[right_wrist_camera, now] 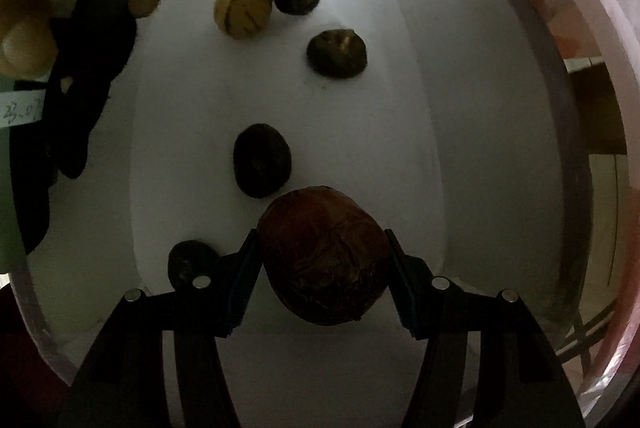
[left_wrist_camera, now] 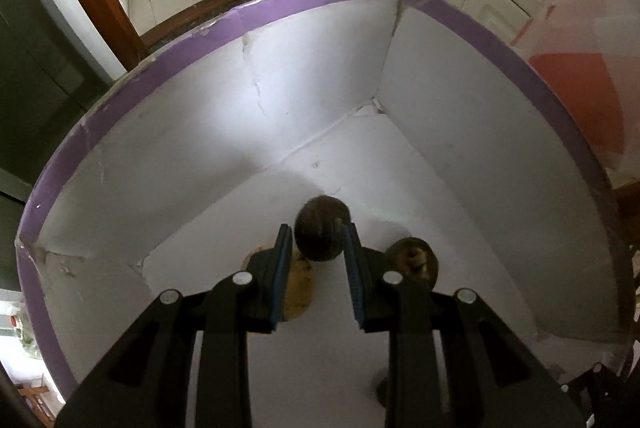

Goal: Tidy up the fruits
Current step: 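Open the left tool over the box while the right tool releases the apple, then move both open tools back over the fruits on the table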

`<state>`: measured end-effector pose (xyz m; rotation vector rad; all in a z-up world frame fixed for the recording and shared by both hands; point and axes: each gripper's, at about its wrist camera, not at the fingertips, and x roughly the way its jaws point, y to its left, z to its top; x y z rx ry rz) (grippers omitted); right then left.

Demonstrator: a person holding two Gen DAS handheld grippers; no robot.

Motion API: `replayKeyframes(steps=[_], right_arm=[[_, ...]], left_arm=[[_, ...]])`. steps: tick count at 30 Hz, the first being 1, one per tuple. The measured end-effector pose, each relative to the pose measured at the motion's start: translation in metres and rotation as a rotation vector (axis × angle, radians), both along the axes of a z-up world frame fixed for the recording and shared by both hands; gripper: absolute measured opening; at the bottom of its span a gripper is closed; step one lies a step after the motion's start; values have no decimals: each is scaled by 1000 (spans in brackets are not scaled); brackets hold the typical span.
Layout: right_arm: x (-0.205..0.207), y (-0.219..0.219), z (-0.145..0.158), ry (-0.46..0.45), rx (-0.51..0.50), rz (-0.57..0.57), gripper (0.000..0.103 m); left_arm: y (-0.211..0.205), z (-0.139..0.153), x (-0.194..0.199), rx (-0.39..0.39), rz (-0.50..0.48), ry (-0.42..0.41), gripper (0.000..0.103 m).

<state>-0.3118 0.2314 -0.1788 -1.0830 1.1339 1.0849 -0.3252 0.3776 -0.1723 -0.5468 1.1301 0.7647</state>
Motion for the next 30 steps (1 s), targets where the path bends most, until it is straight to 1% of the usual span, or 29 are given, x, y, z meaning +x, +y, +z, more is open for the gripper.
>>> replayKeyframes(steps=[2,3,4,5,6,7,8,9,11,13,15,17,19,21,22,23,24,26,27,28,29,30], right_arm=[[0,-1,0,1,-6,-3,59],[0,-2,0,2,-9,-2,59],[0,-2,1,2,-6,-1,59],[0,-3,4,-2,7,2,59],[-1,-3,8,-7,22,4,59],[-1,-4,11,-11,34,5,64],[-1,-5,15,-17,49,6,68],[-1,-7,20,-29,66,7,75],[-3,-11,29,-41,96,18,76],[-3,-16,42,-61,141,40,76],[-14,-21,65,-67,229,81,76],[-28,-24,93,-64,317,122,76],[-31,-34,123,-40,418,141,76],[-24,-55,166,9,567,120,80],[-18,-65,184,24,630,100,83],[-13,-72,197,29,676,82,84],[-5,-86,214,25,734,54,85],[12,-112,241,-12,827,-6,87],[25,-131,255,-47,877,-51,88],[37,-153,269,-79,909,-90,88],[43,-164,277,-111,933,-127,88],[64,-180,286,-146,956,-167,88]], left_arm=[[-2,2,0,6,-2,-4,32],[-1,1,0,4,1,-8,39],[0,1,0,1,7,-16,50],[1,3,0,1,13,-26,56],[1,6,-1,6,22,-39,67],[2,10,-1,14,30,-50,73],[3,12,-2,19,35,-57,75],[3,15,-2,22,40,-66,78],[4,23,-2,23,52,-87,81],[6,34,-3,36,74,-104,85],[8,46,-5,60,92,-113,89],[9,69,-8,129,126,-119,90],[10,92,-13,200,155,-131,92],[5,126,-17,313,192,-173,94],[2,138,-18,351,200,-191,97],[-5,157,-17,405,202,-223,98],[-15,176,-14,451,189,-262,101],[-35,204,-6,504,137,-326,101],[-49,216,2,521,94,-355,101],[-67,230,14,529,20,-390,101],[-79,238,25,526,-30,-410,101],[-97,248,39,519,-104,-438,101]])
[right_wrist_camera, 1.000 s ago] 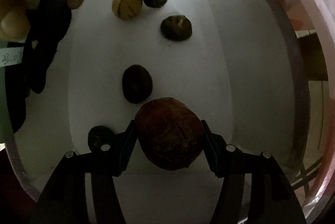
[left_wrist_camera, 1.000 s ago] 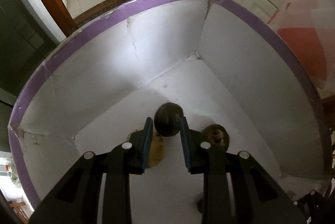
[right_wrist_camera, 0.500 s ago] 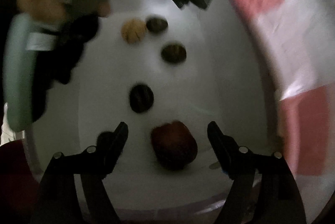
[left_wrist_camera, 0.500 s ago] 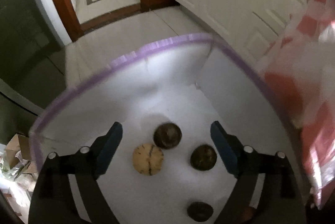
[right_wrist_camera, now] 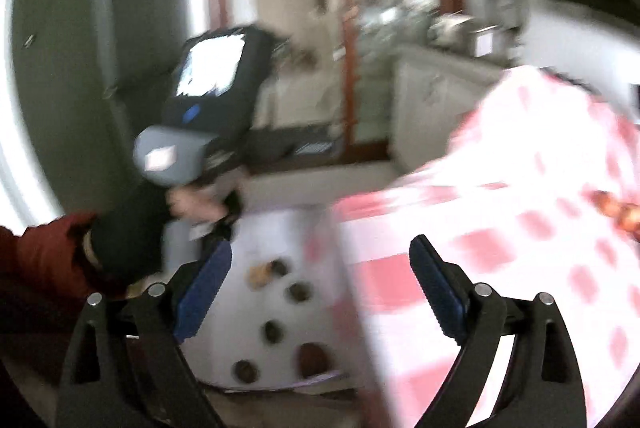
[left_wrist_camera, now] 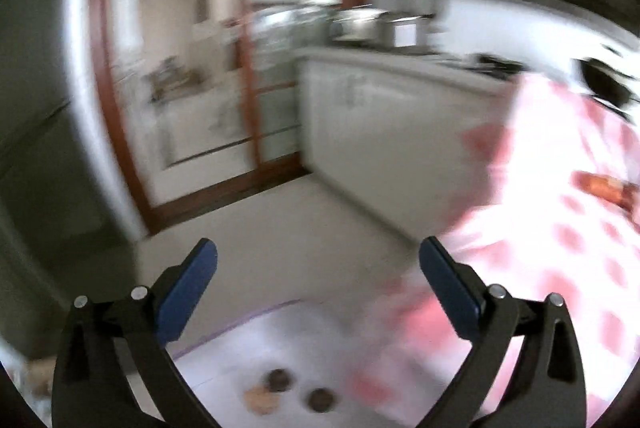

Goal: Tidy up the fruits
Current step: 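Move both open tools back over the fruits on the table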

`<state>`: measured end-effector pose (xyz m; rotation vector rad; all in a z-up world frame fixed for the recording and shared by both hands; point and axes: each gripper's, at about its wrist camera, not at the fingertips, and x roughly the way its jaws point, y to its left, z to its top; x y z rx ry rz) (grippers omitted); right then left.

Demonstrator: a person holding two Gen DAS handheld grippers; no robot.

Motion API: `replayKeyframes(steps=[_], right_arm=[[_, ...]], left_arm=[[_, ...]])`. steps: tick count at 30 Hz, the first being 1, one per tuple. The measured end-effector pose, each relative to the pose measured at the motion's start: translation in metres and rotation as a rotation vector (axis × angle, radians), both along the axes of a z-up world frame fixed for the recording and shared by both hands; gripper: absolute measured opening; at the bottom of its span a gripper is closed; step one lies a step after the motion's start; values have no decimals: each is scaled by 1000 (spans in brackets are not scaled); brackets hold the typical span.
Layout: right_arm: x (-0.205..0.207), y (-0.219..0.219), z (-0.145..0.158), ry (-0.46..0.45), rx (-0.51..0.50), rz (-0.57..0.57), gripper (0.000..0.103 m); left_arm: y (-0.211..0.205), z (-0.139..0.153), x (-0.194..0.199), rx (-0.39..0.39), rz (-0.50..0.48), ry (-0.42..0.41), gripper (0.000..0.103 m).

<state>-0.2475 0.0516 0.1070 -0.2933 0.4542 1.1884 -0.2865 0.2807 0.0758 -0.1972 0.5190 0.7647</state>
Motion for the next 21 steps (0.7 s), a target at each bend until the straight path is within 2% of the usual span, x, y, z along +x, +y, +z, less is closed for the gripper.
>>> replayKeyframes(steps=[4,7,10,13,17,21], right_arm=[[55,-73,13,-17,62,-235,88],[85,-117,-3,-43,42,-395,88],[130,-163,-11,-31,54,-527,88],[177,-200,-17,17,84,-648,88],[225,-243,-24,118,141,-795,88],[260,-288,-42,200,259,-921,88]], left_arm=[[-72,24,68,-9,-291,-3,101],[-117,29,127,-54,-413,-5,101],[-159,17,187,-88,-474,53,101],[-199,-2,267,-131,-503,112,101],[-242,-26,339,-176,-519,120,101],[-256,-43,386,-270,-511,106,101]])
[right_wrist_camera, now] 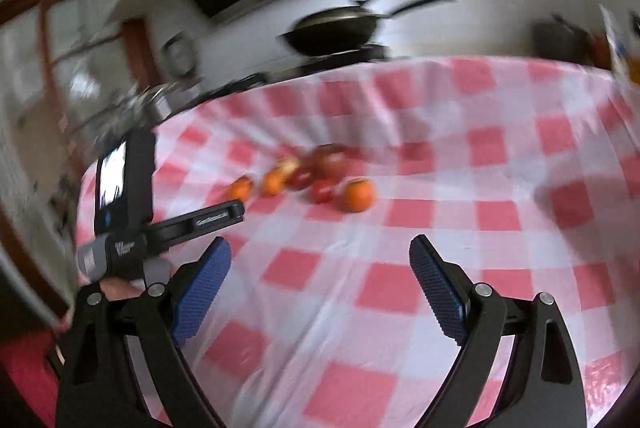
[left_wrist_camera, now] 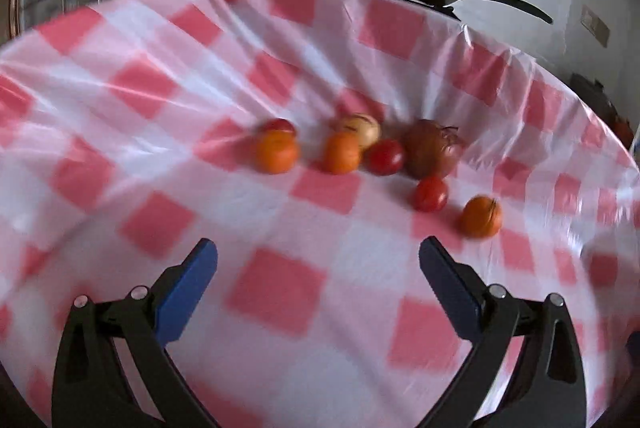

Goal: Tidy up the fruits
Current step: 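Move both open tools back over the fruits on the table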

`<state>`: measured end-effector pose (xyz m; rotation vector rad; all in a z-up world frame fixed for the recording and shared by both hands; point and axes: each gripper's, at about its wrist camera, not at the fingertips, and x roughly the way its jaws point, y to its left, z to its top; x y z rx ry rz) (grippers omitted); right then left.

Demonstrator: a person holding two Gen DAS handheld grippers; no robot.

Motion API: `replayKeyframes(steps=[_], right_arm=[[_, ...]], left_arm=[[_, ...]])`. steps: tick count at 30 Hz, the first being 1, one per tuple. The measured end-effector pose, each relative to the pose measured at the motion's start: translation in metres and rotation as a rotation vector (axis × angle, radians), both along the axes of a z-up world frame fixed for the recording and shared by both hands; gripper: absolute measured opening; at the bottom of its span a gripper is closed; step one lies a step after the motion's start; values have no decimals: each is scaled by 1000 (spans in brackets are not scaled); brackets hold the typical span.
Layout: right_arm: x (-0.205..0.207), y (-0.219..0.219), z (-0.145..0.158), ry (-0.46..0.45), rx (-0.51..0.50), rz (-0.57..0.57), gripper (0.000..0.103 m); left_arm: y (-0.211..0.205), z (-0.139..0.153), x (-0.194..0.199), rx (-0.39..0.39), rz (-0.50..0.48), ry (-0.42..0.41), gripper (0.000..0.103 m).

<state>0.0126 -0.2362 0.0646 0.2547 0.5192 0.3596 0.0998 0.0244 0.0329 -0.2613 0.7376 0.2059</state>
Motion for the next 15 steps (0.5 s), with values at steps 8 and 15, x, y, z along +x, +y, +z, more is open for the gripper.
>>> replayKeyframes(steps=[8,15], right_arm=[[10,-26,-26,67,63,-67,88],[32,1,-34,132,69,13,88]], left_arm=[[4,-15,35,-51,38,-76,101],[37,-6,17,-126,79,-175,101]])
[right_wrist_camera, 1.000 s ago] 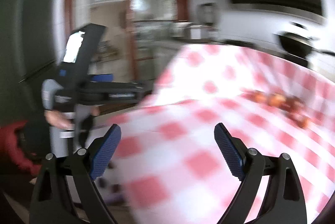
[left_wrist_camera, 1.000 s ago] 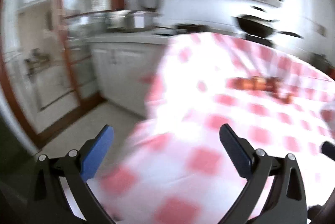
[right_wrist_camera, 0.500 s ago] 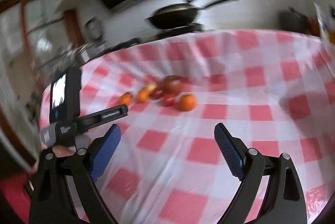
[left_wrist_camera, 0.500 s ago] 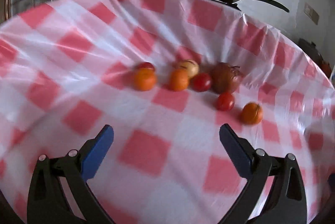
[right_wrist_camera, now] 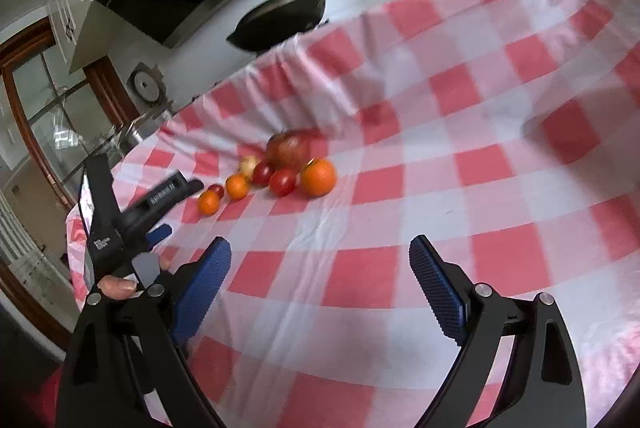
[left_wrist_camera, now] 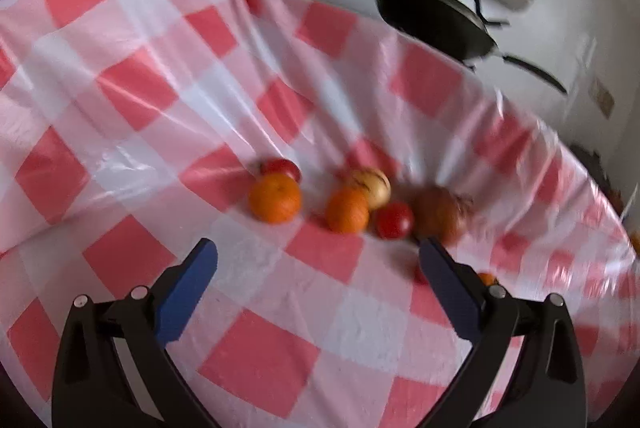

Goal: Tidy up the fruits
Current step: 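Move both open tools back over the fruits on the table, then grasp the orange tangerine with the right tool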

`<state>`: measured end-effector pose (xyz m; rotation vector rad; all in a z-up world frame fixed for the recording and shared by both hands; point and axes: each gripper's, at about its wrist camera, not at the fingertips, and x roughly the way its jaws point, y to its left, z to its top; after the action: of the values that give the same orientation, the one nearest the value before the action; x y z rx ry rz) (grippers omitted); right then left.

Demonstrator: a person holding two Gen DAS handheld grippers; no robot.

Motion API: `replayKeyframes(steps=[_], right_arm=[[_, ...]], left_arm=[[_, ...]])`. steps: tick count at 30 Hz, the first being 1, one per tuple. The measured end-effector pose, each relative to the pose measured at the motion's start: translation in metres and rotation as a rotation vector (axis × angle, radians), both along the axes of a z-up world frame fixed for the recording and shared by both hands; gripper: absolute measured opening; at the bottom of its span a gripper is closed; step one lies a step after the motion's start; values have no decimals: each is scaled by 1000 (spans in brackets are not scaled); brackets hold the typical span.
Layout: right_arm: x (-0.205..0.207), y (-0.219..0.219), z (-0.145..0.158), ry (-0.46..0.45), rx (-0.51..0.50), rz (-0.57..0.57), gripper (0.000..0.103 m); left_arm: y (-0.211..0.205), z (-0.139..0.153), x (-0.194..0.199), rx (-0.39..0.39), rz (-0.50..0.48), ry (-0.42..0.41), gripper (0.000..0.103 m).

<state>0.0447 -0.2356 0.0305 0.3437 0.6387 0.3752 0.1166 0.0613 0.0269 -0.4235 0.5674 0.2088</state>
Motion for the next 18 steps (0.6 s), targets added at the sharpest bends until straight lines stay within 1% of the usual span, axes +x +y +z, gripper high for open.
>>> replayKeyframes(steps=[2,4,5,7,8,11,12,15,18], right_arm=[[19,19,-1,12,-96,8,88],[43,40,-3,21,-196,14,88],[52,46,-4,29,-225,2,88],[81,62,-11,82,-298,-4,87],[92,68,-14,102,-325,-9,86],[126,87,-23,146,-420,-5,79],[133,91,-24,151,-444,-12,74],[152,99,-28,171,-491,-14,73],[161,96,-31,183,-469,-20,68]], left_arm=[[8,-1,0,-18,16,6,101],[16,-2,-3,-54,48,1,101],[19,-2,-5,-65,62,-4,101],[26,-4,-7,-88,95,-3,101],[29,-5,-7,-99,103,5,101],[33,-9,-4,-122,107,27,101],[33,-10,-3,-123,106,36,101],[31,-11,0,-124,88,51,101],[24,-12,4,-112,47,62,101]])
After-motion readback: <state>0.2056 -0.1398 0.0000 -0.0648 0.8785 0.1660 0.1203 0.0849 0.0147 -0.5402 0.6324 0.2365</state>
